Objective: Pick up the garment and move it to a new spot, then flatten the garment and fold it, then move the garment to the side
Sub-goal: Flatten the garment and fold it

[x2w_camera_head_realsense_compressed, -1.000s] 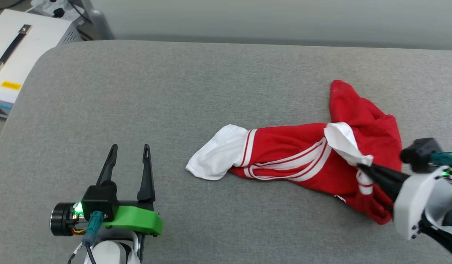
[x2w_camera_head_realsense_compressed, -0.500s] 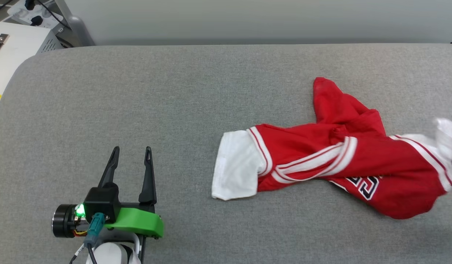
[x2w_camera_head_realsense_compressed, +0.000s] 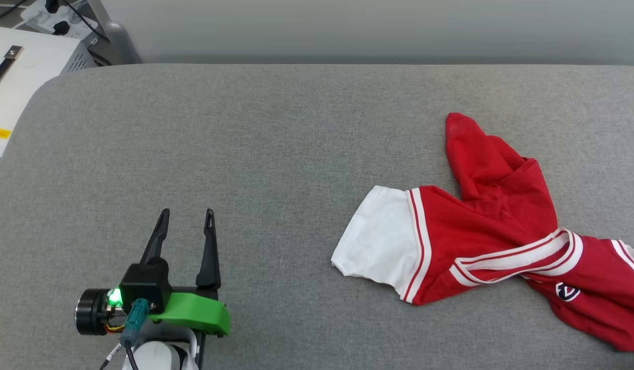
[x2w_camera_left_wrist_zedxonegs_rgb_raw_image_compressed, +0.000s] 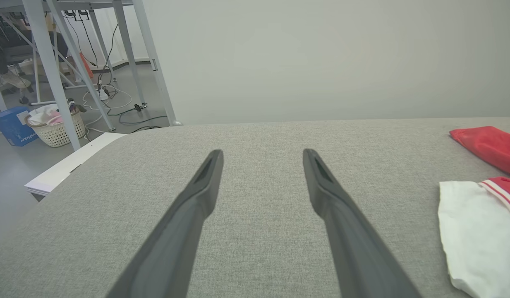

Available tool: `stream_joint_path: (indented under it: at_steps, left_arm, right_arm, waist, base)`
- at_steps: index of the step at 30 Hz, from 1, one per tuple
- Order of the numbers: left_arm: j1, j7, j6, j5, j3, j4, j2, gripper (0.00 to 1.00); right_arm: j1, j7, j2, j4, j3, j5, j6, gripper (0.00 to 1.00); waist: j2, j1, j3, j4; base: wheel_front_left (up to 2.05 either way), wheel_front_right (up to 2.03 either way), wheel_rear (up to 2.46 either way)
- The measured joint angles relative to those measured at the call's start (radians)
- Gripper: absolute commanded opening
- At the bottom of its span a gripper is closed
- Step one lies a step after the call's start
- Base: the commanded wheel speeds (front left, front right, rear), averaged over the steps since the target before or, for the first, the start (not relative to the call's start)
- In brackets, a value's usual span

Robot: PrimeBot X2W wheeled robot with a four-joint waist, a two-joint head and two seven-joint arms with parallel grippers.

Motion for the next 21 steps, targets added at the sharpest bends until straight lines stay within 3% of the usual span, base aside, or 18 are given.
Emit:
stream_joint_path:
  at_steps: [5, 12, 21]
  left_arm:
    - [0.000, 0.000, 0.000, 0.001, 0.002, 0.003, 0.001, 1.00]
    - [-0.002, 0.000, -0.019, 0.008, 0.001, -0.002, 0.018, 1.00]
    - [-0.139, 0.000, -0.081, 0.001, -0.061, -0.006, 0.095, 1.00]
  right_arm:
    - [-0.011, -0.108, 0.007, -0.054, -0.025, -0.122, 0.000, 1.00]
    - [-0.031, -0.194, 0.060, -0.274, -0.047, -0.323, 0.000, 1.00]
    - [-0.043, -0.226, 0.151, -0.550, 0.077, -0.478, 0.000, 1.00]
  waist:
    - [0.0000, 0.0000, -0.023, -0.009]
    - [0.0000, 0.0000, -0.053, -0.022]
    - [0.0000, 0.0000, -0.047, -0.024]
  base:
    - [0.00, 0.00, 0.00]
    - [0.00, 0.00, 0.00]
    - [0.00, 0.00, 0.00]
